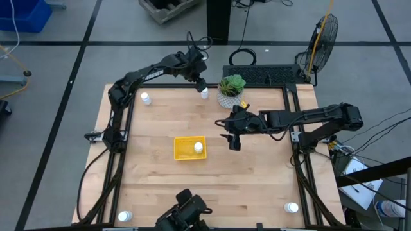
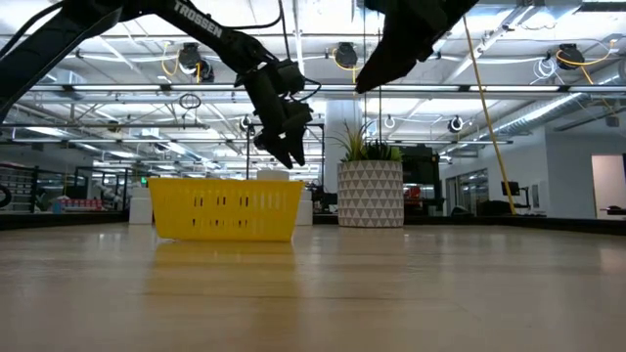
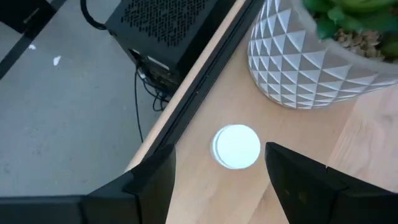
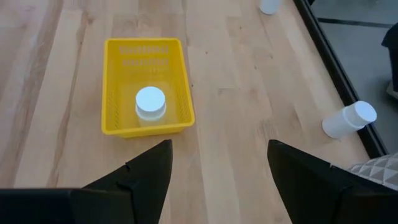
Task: Pick and place pill bottles into a basket
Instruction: Put the white pill bottle into the yellow bin
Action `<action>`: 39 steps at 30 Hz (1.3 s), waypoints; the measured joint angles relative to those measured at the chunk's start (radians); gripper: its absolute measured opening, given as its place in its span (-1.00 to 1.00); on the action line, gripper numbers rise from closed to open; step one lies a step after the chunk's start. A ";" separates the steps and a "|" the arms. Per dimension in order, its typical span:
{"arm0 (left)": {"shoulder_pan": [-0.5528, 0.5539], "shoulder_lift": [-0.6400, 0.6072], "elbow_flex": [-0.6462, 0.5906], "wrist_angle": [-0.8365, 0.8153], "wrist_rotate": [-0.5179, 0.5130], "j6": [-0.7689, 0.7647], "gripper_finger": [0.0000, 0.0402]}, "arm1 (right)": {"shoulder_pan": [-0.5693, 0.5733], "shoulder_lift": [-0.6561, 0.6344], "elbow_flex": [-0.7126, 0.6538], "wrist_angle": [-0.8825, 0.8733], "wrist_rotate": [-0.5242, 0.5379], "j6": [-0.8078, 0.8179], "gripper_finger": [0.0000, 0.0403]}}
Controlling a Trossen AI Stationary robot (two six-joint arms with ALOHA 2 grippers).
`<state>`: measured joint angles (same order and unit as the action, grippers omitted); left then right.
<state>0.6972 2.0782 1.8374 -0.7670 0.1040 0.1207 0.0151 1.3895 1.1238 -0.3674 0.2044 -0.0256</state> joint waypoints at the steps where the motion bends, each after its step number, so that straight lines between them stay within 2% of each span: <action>1: -0.001 0.000 0.000 -0.001 0.000 0.000 0.26 | 0.000 0.000 -0.007 0.004 0.000 -0.002 0.26; 12: -0.039 0.036 -0.008 0.014 0.017 0.000 0.26 | 0.000 0.000 -0.009 0.020 0.001 -0.013 0.26; 22: -0.056 0.076 -0.010 -0.043 0.031 -0.011 0.26 | 0.000 -0.038 -0.008 0.019 0.002 -0.002 0.26; 39: -0.056 0.092 -0.009 0.007 0.026 0.001 0.26 | 0.000 -0.051 -0.008 0.012 0.001 0.006 0.26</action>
<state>0.6411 2.1704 1.8286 -0.7601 0.1295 0.1215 0.0151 1.3384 1.1160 -0.3557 0.2050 -0.0196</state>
